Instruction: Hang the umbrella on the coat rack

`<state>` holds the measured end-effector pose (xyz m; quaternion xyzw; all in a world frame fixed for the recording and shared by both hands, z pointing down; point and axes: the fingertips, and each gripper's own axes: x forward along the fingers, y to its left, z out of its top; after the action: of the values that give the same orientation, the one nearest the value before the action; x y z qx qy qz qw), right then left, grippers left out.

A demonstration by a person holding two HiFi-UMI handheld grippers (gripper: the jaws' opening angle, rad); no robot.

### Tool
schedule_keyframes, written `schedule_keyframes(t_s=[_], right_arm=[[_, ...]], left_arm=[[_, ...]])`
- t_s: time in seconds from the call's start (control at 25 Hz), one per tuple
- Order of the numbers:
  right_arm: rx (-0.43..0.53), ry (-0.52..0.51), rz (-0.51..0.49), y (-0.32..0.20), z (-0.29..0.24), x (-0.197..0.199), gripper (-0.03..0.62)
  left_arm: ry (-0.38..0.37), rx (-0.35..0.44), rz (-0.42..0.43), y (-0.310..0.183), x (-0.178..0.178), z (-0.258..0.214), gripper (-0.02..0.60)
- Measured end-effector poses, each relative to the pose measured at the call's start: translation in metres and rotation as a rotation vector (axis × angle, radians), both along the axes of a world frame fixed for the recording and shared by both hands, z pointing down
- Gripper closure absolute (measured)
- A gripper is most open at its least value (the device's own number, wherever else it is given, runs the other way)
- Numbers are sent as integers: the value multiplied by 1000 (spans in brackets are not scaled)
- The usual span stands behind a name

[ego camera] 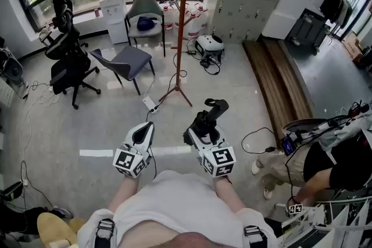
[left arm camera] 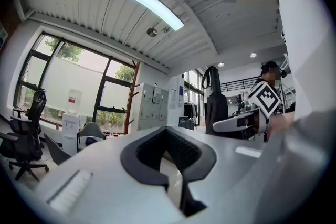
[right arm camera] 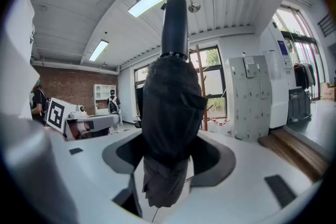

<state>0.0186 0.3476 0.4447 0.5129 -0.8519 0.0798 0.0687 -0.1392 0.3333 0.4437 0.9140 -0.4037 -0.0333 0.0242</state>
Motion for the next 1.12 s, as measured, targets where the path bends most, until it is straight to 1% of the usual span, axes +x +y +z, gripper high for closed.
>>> schedule_keyframes(t_s=[0.12,0.28,0.48,0.68,1.12], right_arm=[[-15,-26,5,-3,3,-6,332],[-34,-14,12,-7,9,-14,332],[-34,-11,13,-8,9,-18,332],[-40,-8,38,-16,8,-40,332],[-50,-17,75,-24,17,-71,332]], left_arm=[[3,1,4,-2,-8,1,571],[5,-3,9,-7,-17,2,571],[9,1,14,-9,-20,2,571],[15,5,31,-18,-45,0,571],[22,-9,66,-33,-77,9,571]])
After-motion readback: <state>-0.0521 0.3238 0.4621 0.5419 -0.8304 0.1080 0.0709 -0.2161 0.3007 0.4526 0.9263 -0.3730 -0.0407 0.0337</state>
